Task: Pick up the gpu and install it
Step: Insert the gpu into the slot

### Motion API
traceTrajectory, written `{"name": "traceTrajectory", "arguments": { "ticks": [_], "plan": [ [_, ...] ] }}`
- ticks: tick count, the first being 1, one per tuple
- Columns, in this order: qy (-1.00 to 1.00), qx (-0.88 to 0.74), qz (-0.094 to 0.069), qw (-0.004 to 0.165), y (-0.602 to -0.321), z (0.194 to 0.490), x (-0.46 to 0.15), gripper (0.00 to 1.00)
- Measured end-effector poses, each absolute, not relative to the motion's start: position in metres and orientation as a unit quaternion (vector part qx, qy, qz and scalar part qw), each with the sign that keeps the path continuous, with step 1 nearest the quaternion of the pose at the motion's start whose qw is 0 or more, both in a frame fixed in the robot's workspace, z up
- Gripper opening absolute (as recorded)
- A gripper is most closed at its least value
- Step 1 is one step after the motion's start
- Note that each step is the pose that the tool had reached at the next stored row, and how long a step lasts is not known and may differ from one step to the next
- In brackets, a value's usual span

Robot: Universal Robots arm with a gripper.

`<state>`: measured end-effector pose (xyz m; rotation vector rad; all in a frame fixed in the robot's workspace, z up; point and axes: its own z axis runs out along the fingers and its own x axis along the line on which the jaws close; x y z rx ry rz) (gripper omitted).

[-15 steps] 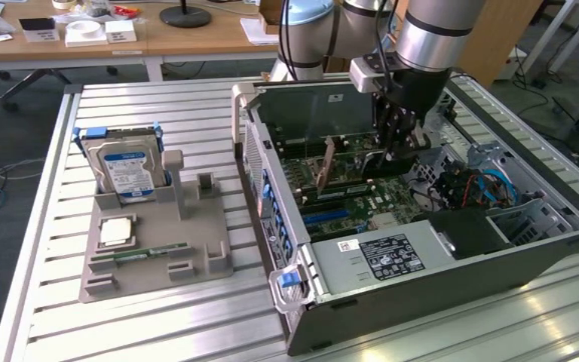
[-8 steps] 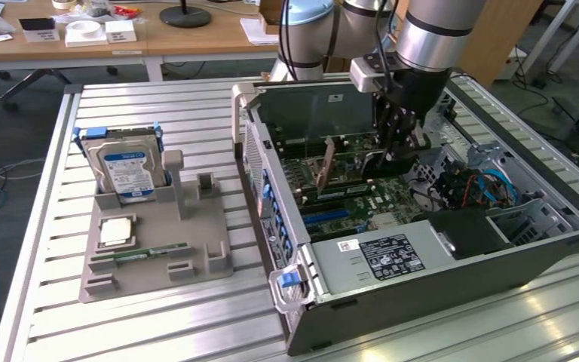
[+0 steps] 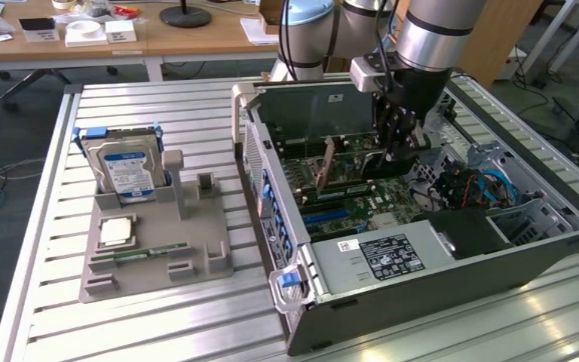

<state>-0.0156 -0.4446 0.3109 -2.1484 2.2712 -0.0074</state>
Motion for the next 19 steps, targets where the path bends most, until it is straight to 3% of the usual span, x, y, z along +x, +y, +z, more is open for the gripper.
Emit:
{"name": "traceTrajectory", "arguments": {
  "ticks": [19],
  "plan": [
    [0.726,-0.687,-0.002,0.008,-0.444,0.304,-0.027,0.27]
  ]
}}
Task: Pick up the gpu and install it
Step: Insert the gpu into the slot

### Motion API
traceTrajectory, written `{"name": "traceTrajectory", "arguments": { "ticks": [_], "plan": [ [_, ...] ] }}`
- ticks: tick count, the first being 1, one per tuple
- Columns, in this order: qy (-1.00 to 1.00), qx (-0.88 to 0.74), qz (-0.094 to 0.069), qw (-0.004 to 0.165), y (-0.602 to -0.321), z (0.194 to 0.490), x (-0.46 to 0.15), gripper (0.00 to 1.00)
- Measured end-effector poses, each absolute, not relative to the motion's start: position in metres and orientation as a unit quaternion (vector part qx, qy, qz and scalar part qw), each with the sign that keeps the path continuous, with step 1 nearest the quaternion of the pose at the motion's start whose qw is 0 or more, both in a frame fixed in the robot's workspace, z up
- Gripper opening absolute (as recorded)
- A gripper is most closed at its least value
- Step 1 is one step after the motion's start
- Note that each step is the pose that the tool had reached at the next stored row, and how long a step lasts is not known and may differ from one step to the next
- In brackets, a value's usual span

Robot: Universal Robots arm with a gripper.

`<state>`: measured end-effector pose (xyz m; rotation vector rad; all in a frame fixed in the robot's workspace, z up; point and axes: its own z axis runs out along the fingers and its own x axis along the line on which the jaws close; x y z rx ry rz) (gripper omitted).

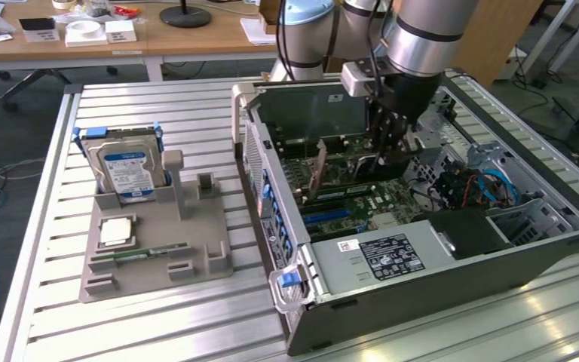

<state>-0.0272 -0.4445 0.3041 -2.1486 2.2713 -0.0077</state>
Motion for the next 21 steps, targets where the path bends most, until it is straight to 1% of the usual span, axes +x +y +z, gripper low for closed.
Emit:
{"name": "traceTrajectory", "arguments": {
  "ticks": [21],
  "plan": [
    [0.726,-0.687,-0.002,0.007,-0.446,0.291,-0.041,0.27]
  ]
}}
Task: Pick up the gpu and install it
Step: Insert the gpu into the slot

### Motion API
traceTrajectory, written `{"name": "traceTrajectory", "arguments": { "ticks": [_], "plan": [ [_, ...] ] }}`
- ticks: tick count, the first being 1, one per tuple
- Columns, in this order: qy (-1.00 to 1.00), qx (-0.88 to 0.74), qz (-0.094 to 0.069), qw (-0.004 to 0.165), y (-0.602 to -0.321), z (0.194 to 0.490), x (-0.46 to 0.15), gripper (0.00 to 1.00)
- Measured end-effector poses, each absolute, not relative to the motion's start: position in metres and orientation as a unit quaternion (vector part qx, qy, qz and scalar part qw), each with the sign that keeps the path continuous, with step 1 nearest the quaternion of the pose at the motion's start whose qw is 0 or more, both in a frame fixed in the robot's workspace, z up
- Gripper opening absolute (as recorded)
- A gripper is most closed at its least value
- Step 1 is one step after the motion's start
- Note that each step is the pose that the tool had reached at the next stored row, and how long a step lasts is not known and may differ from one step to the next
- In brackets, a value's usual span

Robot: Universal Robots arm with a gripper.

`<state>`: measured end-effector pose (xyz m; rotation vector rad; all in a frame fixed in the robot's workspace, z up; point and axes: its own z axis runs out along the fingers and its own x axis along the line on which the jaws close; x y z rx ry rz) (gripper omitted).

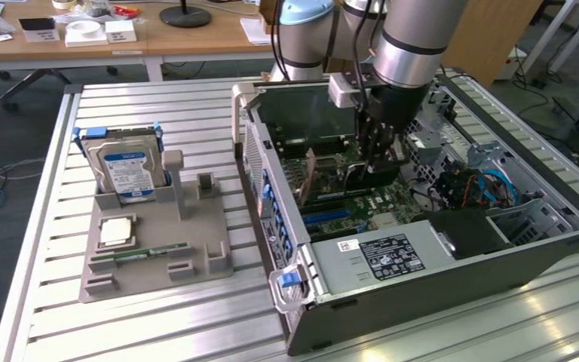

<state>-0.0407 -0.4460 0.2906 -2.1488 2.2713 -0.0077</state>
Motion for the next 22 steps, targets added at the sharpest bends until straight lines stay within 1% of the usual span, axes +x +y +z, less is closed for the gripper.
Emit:
{"name": "traceTrajectory", "arguments": {
  "ticks": [8,22],
  "plan": [
    [0.726,-0.687,-0.002,0.007,-0.448,0.285,-0.044,0.27],
    [0.726,-0.687,-0.002,0.007,-0.453,0.284,-0.055,0.27]
  ]
}}
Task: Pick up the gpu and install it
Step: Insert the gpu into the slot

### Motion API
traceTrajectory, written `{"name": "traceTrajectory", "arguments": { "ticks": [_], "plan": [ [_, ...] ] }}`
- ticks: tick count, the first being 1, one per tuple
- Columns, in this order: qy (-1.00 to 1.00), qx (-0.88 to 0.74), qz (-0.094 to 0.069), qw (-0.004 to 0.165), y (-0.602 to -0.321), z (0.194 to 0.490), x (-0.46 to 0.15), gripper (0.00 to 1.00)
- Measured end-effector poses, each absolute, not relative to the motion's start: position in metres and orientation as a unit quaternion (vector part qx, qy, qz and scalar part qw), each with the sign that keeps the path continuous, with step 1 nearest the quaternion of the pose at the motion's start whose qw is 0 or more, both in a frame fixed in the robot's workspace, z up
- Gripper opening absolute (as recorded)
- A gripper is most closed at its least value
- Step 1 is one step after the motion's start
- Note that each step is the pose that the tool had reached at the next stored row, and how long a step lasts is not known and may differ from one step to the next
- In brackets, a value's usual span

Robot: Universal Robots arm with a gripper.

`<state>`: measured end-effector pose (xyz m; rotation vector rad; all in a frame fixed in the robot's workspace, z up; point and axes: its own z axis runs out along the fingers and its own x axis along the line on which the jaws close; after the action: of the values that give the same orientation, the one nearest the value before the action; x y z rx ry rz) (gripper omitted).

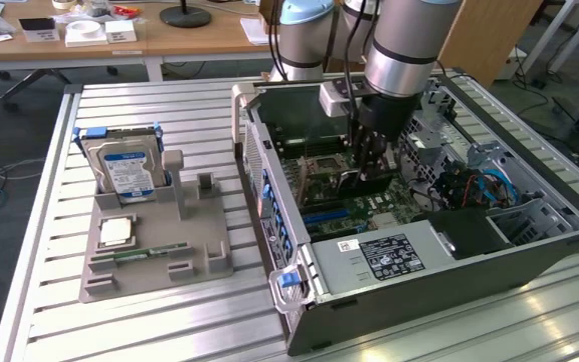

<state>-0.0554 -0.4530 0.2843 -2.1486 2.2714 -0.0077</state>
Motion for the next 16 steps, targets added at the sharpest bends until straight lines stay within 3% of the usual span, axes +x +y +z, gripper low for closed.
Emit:
{"name": "traceTrajectory", "arguments": {
  "ticks": [16],
  "plan": [
    [0.726,-0.687,-0.003,0.008,-0.4551,0.2843,-0.0659,0.27]
  ]
}}
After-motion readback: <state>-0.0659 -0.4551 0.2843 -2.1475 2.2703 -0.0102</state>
